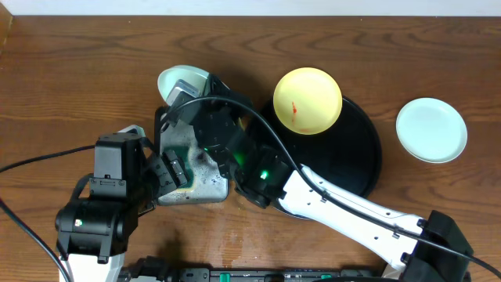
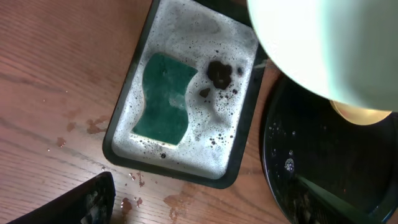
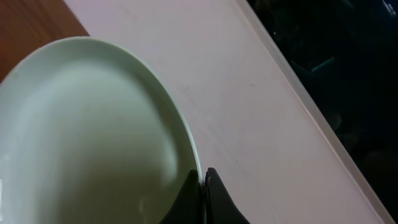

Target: Clean dirty plates on tray and stack at the side

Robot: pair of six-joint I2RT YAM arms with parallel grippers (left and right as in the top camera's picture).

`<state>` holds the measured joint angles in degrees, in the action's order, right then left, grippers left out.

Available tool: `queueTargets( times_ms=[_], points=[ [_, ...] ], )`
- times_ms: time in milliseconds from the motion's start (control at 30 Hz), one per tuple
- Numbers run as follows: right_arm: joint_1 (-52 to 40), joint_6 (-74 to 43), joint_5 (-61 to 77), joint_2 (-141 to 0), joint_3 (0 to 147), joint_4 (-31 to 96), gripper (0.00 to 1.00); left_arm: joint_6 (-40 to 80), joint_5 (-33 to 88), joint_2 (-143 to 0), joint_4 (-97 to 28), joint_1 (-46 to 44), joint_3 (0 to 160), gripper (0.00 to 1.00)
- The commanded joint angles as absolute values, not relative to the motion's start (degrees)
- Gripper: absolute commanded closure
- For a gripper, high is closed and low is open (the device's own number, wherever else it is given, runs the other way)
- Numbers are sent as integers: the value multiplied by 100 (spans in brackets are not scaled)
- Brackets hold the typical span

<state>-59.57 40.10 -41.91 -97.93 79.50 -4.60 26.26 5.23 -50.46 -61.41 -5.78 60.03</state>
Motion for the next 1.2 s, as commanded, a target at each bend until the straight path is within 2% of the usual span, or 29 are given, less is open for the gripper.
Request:
queueTargets(
  times_ms=[0,67,133,200,300,400,500,633,900,1033,1167],
  points=[
    [-6027,3820,-4305,-9727,8014,-548,99,2552,517,-5048,-6149,-554,6130,12],
    [-6049,3911,-4029,-9719,8014,-360,99,2552,517,-5048,-6149,-554,6130,12],
    [-6012,3942,-4399,-9719,8014,-508,99,2552,517,-5048,-6149,-554,6130,12],
    [-5977,3218,-4355,-9717,8014,-578,99,2552,519,-5048,-6149,-554,6130,12],
    [-6010,3859,-4147,-9708,8014,-436,99,2552,517,-5048,-6149,-554,6130,12],
    [-6003,3293,-4174,-9703,8014,-521,99,2552,517,-5048,-6149,-554,6130,12],
    [-6029,3634,-4185,-9703,8014,-386,99,2552,517,-5048,-6149,-554,6130,12],
    [-5889,2161,-4442,-9701,8014,-110,99,2552,517,-5048,-6149,-554,6130,12],
    [-4993,-1055,-2078,-9609,8016,1922,99,2552,517,-5048,-6149,-554,6130,12],
    [-4091,-1879,-259,-9303,8014,2502,99,2552,519,-5048,-6149,-554,6130,12],
    [-2753,-2102,1391,-8938,8014,3061,99,2552,519,-5048,-6149,-554,6130,12]
  ],
)
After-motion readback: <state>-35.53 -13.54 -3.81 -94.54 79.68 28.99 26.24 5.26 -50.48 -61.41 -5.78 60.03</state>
